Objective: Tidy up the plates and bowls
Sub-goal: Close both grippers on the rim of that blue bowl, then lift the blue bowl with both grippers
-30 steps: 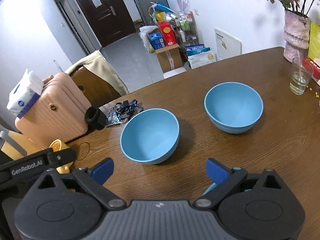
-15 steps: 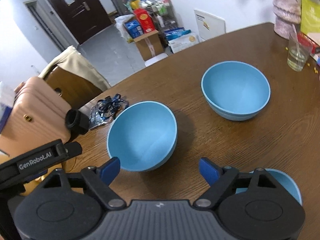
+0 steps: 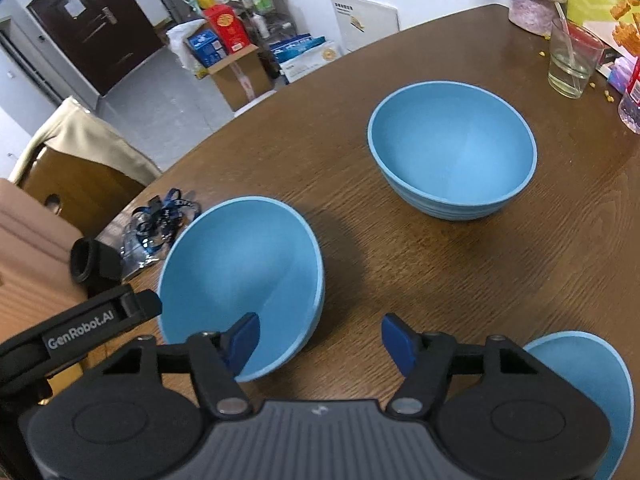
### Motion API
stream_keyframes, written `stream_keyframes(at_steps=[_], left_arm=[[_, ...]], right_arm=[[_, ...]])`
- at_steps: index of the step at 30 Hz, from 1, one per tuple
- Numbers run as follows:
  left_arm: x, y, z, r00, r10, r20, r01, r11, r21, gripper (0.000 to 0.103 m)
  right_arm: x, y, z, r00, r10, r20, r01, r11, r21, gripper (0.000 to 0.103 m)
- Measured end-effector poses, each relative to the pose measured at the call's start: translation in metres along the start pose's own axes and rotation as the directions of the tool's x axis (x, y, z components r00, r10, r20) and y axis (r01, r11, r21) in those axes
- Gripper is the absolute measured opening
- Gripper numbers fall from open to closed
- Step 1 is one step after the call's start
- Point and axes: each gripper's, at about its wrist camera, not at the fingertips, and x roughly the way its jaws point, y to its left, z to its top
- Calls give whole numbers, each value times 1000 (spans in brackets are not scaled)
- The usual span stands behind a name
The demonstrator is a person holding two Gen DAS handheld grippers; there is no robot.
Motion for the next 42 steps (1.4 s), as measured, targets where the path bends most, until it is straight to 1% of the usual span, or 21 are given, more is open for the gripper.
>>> stream_keyframes(at_steps=[2,4,7,9,13,15,21,23,27,30,34,42], left_arm=[[6,-3,4,1000,-2,-2,2,1000,11,100],[12,-7,8,1000,-4,-8,4,1000,21,97],[24,-12,13,1000,-6,-23,7,999,37,88],[31,-16,15,999,0,-39,2,999,49,75],[42,-19,17,998,-5,-58,8,998,61,68],[45,-20,18,998,-11,-65,16,998,65,56],[54,-19,18,996,-24,-89,30,997,64,37],[57,-19,18,995,-26,-98,32,997,65,30],[62,-19,18,993,-29,-111,37,997,65,18],[63,-20,18,993,-36,-112,43,997,67,13],[63,-21,18,994,-33,-106,41,996,73,13],[62,-20,17,994,-31,-102,38,997,74,13]], right_arm=[[7,1,4,1000,-8,-6,8,1000,13,60],[15,2,7,1000,-16,-15,17,999,28,59],[26,4,12,999,-27,-29,28,999,36,54],[32,7,16,999,-34,-36,36,999,40,50],[43,10,21,998,-44,-47,46,998,42,43],[47,10,21,998,-54,-43,56,997,50,36],[58,11,22,997,-44,-67,48,998,50,21],[60,11,21,996,-41,-76,45,998,48,20],[63,11,20,996,-35,-78,39,998,54,13],[65,12,21,997,-38,-74,42,998,52,10],[66,11,20,997,-40,-69,43,998,53,7],[66,10,19,997,-36,-66,39,998,45,7]])
